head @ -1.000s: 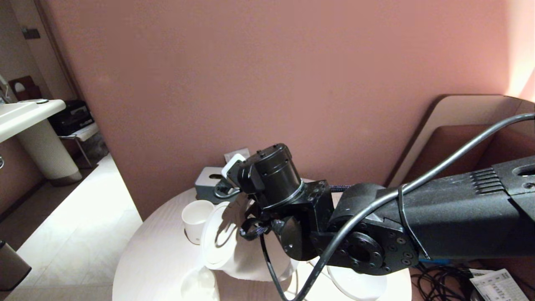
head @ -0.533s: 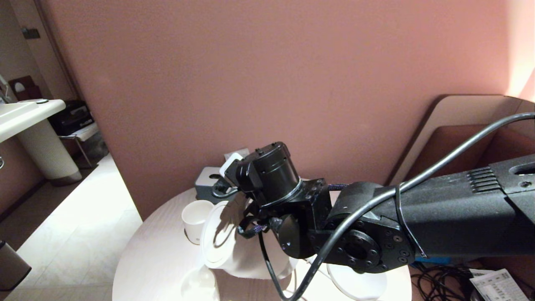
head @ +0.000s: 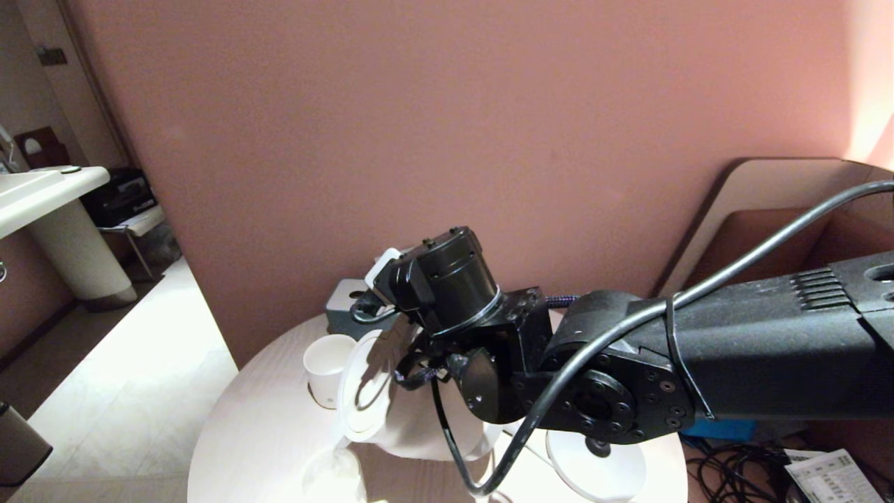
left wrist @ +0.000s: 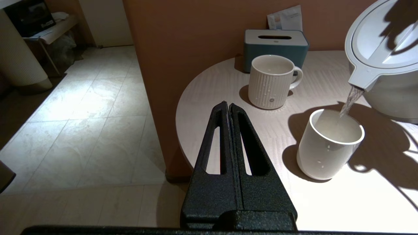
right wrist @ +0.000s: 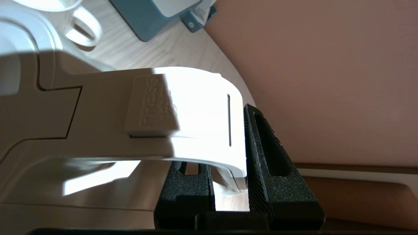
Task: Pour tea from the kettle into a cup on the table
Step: Pour water into the cup
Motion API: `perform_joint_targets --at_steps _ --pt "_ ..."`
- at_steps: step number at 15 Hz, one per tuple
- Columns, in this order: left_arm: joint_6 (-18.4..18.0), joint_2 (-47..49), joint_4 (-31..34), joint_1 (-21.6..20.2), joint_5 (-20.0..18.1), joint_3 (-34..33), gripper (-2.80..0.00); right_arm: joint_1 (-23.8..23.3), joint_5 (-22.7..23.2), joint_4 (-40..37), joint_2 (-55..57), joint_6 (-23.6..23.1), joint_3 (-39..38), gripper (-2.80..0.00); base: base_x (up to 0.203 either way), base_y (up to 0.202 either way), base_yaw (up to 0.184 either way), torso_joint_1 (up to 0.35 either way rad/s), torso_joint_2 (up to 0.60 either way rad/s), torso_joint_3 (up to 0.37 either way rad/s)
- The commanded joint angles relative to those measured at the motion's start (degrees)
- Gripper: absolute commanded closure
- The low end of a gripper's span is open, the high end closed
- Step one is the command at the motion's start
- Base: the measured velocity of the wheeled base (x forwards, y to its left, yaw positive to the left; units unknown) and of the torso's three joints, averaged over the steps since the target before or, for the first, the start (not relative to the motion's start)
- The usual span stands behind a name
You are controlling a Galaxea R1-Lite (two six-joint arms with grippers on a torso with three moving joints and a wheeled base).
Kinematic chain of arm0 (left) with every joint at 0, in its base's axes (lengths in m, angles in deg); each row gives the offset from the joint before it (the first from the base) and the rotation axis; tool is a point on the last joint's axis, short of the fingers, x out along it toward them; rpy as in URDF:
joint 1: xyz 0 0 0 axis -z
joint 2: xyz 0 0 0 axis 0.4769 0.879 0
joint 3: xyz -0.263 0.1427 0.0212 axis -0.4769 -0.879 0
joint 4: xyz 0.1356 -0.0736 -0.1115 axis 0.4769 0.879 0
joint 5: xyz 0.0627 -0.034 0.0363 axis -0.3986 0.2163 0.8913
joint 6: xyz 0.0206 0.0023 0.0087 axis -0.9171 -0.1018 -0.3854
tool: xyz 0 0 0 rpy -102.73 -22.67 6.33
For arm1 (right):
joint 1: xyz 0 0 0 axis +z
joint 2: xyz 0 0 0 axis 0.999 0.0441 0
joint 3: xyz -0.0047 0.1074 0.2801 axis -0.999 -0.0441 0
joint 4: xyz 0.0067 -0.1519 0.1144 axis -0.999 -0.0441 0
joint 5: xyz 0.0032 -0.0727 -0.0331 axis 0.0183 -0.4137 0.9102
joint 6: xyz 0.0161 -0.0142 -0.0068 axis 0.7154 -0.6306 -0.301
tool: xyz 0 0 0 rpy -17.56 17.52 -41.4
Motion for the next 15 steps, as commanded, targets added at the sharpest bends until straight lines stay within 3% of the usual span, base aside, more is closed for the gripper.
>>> perform_joint_targets --at_steps 1,15 --pt "0.01 0.07 -0.02 -0.02 0.07 0.00 0.00 0.01 -0.17 -0.10 0.22 -0.18 0.21 0.00 0.000 0.000 0.000 0.000 0.00 0.000" --pt "0.01 0.07 -0.02 -0.02 0.07 0.00 0.00 0.53 -0.42 -1.50 0.75 -0.96 0.39 0.00 0.000 0.000 0.000 0.000 0.00 0.000"
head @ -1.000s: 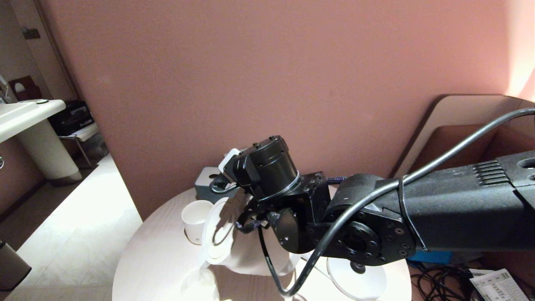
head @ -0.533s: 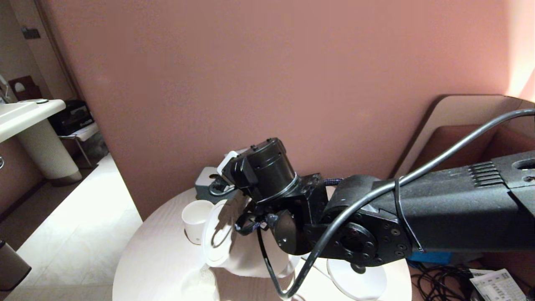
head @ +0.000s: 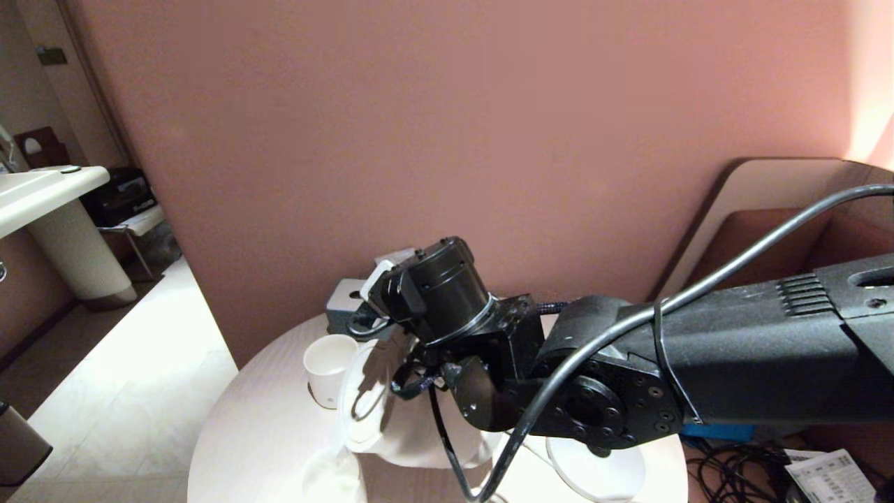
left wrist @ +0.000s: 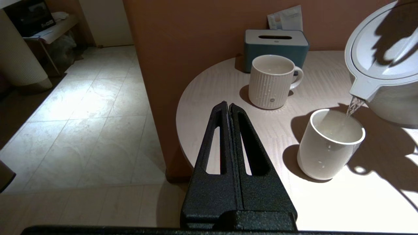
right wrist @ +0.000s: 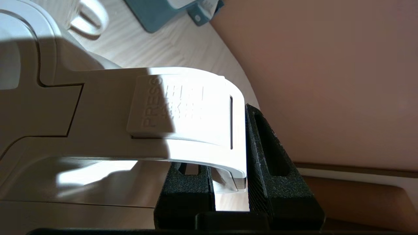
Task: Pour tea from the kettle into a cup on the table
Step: Pour water into the cup
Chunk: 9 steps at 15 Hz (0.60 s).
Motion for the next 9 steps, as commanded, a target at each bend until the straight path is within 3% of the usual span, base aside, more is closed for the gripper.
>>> perform_joint_targets --at_steps 1,9 --pt "0.01 0.07 -0.02 -0.05 -0.02 0.00 0.00 0.05 -0.42 0.09 0.14 -0.17 0.14 0.00 0.000 0.000 0.000 0.000 0.00 0.000" --pt "0.01 0.07 -0.02 -0.05 0.05 0.00 0.00 0.75 -0.80 2.64 0.97 1.65 -0.29 0.00 0.000 0.000 0.000 0.000 0.00 0.000"
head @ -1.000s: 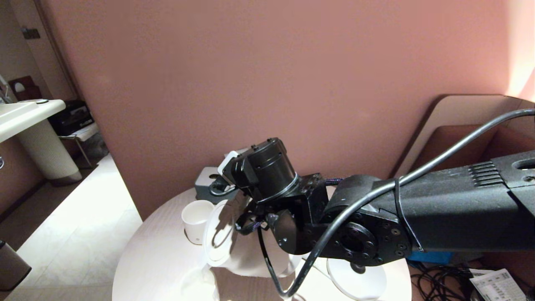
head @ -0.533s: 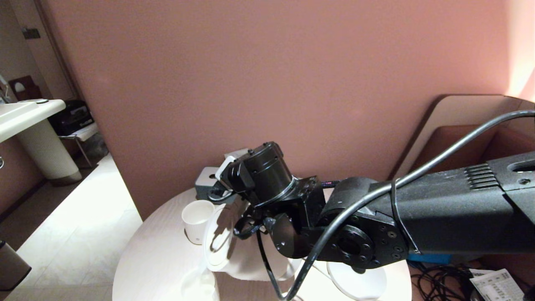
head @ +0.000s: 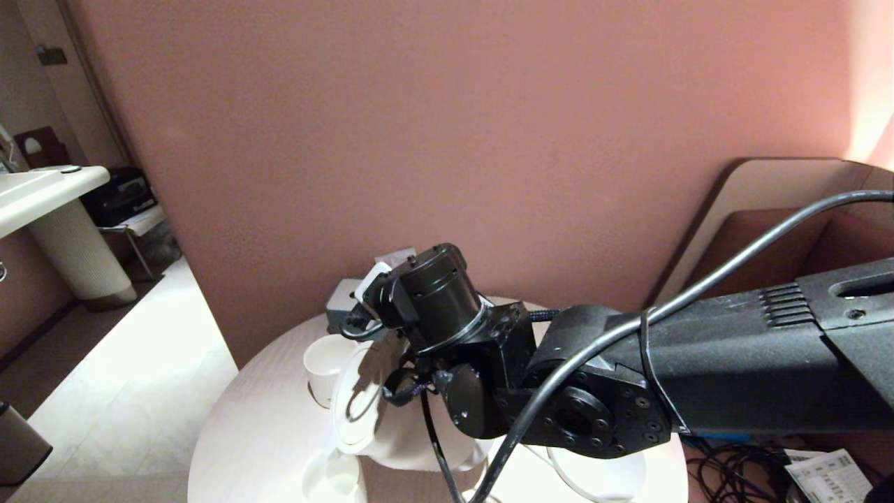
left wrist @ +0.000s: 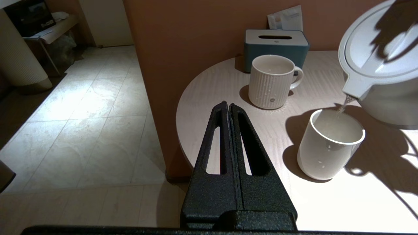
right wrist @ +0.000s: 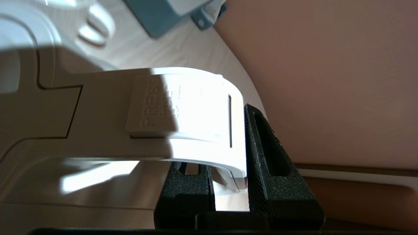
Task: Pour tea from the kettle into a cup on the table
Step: Pour water into the cup, then put down the kettle on the table
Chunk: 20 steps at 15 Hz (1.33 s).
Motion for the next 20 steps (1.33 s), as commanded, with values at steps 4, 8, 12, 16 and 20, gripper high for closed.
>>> perform_joint_targets --at_steps 4,8,12,16,20 --pt "0.01 0.07 -0.02 -0.02 0.05 0.00 0.00 -0.57 -0.04 3.05 -0.79 4.79 -3.72 0.00 0.000 0.000 0.000 0.000 0.00 0.000" --pt "0.01 0.07 -0.02 -0.02 0.00 0.00 0.00 -1.39 0.10 8.03 -1.12 10.66 -8.92 0.00 0.000 0.000 0.000 0.000 0.00 0.000" --pt "0.01 0.07 -0.03 -0.02 0.05 0.00 0.00 -1.94 1.88 11.40 -2.89 21.73 -13.24 0.00 0.000 0.000 0.000 0.000 0.00 0.000" --pt "0.01 0.07 -0.02 -0.02 0.00 0.00 0.00 -5.11 7.55 13.38 -7.16 35.70 -18.12 0.00 0.000 0.000 0.000 0.000 0.00 0.000" --pt "0.01 0.07 -0.02 -0.02 0.09 0.00 0.00 -8.01 8.10 21.11 -7.73 40.27 -22.03 0.00 0.000 0.000 0.000 0.000 0.00 0.000"
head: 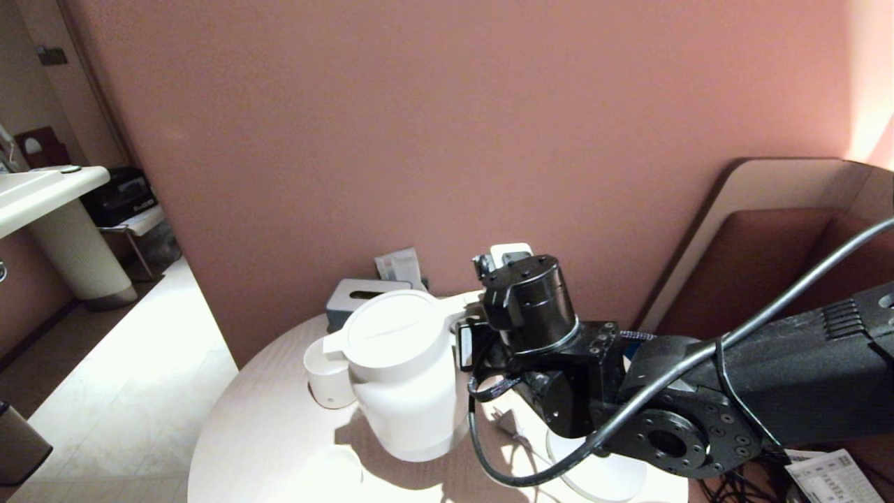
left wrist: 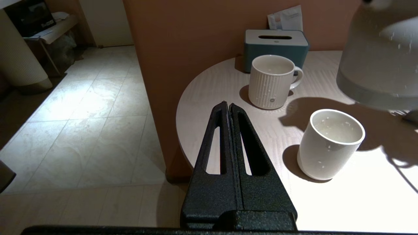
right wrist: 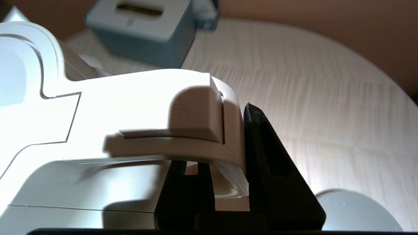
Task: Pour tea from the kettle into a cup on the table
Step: Put down the kettle on the table
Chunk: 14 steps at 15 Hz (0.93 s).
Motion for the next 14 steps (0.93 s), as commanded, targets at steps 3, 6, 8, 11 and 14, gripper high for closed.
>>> perform_joint_targets --at_steps 3,6,8,11,14 --pt "0.01 0.07 -0.06 -0.02 0.06 0.00 0.00 -1.32 0.10 5.14 -0.70 0.35 -4.34 0.00 0.000 0.000 0.000 0.000 0.00 0.000" --pt "0.01 0.07 -0.02 -0.02 -0.01 0.00 0.00 -2.60 0.11 7.17 -1.29 3.42 -7.26 0.00 0.000 0.000 0.000 0.000 0.00 0.000" --pt "0.01 0.07 -0.02 -0.02 -0.02 0.00 0.00 -3.18 0.33 8.14 -1.80 5.73 -9.53 0.00 0.000 0.000 0.000 0.000 0.00 0.000" --pt "0.01 0.07 -0.02 -0.02 0.02 0.00 0.00 -3.85 1.22 10.37 -2.66 7.36 -11.94 0.00 0.000 0.000 0.000 0.000 0.00 0.000" --pt "0.01 0.07 -0.02 -0.02 -0.02 0.00 0.00 -5.81 1.43 12.59 -3.68 7.80 -15.60 0.00 0.000 0.000 0.000 0.000 0.00 0.000"
